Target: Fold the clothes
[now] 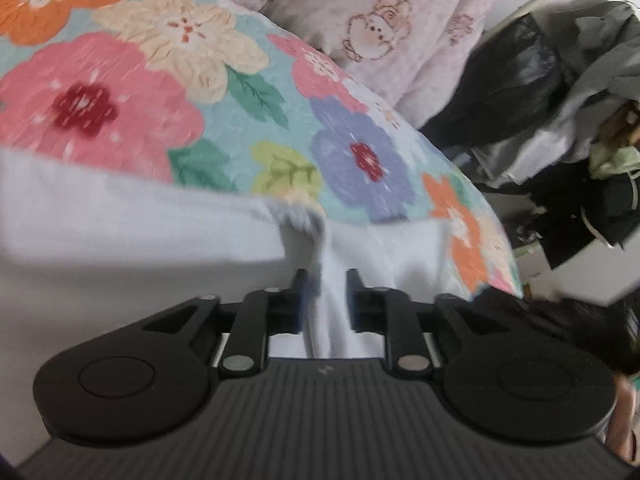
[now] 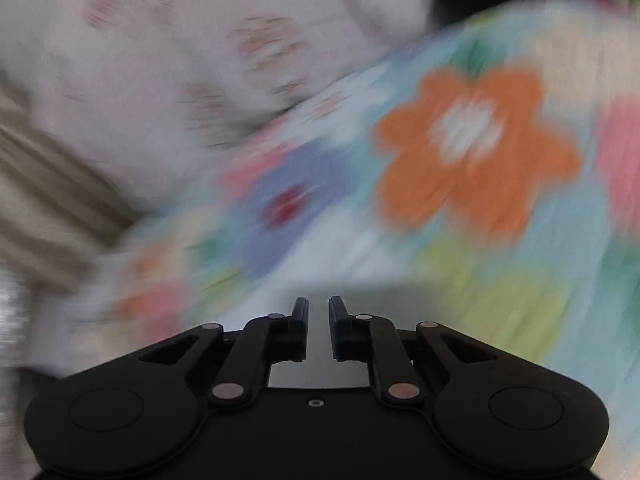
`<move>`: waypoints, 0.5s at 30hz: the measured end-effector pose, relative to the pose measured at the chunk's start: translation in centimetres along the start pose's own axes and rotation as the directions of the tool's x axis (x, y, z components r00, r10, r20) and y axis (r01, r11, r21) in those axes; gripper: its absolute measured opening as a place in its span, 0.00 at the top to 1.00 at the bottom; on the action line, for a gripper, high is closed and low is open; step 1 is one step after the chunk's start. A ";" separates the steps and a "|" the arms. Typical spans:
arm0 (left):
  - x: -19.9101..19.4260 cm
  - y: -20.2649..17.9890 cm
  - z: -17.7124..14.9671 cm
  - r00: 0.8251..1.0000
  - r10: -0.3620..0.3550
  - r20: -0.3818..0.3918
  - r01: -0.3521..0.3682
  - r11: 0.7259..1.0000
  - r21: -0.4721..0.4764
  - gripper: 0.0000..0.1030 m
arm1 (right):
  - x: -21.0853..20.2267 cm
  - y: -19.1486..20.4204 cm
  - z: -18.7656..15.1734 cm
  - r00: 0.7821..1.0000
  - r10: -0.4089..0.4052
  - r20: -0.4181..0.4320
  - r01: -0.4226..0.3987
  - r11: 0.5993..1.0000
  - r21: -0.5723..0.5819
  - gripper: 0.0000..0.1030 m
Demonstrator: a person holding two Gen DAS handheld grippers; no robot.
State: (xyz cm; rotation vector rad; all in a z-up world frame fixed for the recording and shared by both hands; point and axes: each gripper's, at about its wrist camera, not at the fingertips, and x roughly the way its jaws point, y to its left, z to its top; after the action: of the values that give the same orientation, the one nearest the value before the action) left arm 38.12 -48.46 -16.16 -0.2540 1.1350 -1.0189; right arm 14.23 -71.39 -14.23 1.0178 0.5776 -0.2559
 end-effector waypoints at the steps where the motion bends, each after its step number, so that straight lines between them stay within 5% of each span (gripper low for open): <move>1: -0.7 -0.3 -0.9 1.000 0.002 -0.020 -0.002 1.000 0.018 0.77 | -1.4 0.1 -2.2 0.998 0.070 -0.006 -0.070 0.997 0.018 0.71; 3: -1.9 -0.9 -2.8 0.998 0.010 -0.063 -0.007 0.998 0.058 0.77 | -3.7 0.2 -6.3 0.996 0.084 -0.009 -0.084 0.996 0.004 0.67; 8: -5.2 -2.5 -9.5 0.992 0.002 -0.126 0.012 0.994 0.110 0.77 | -6.9 -0.5 -14.1 0.996 -0.066 -0.067 0.060 0.995 -0.084 0.65; 10: -6.5 -2.9 -12.2 0.987 -0.012 -0.159 0.029 0.994 0.108 0.66 | -8.0 -1.0 -16.2 0.993 -0.095 -0.065 0.090 0.993 -0.073 0.62; 15: -10.0 -5.0 -19.3 0.974 0.067 -0.216 -0.013 0.971 0.240 0.63 | -11.2 -0.3 -21.5 0.991 -0.122 -0.057 0.117 0.989 -0.087 0.55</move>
State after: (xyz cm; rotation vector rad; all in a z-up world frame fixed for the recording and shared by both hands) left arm 18.71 -37.55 -15.30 0.0770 1.2005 -1.1563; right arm -2.30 -53.83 -16.60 0.9139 0.7020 -0.3042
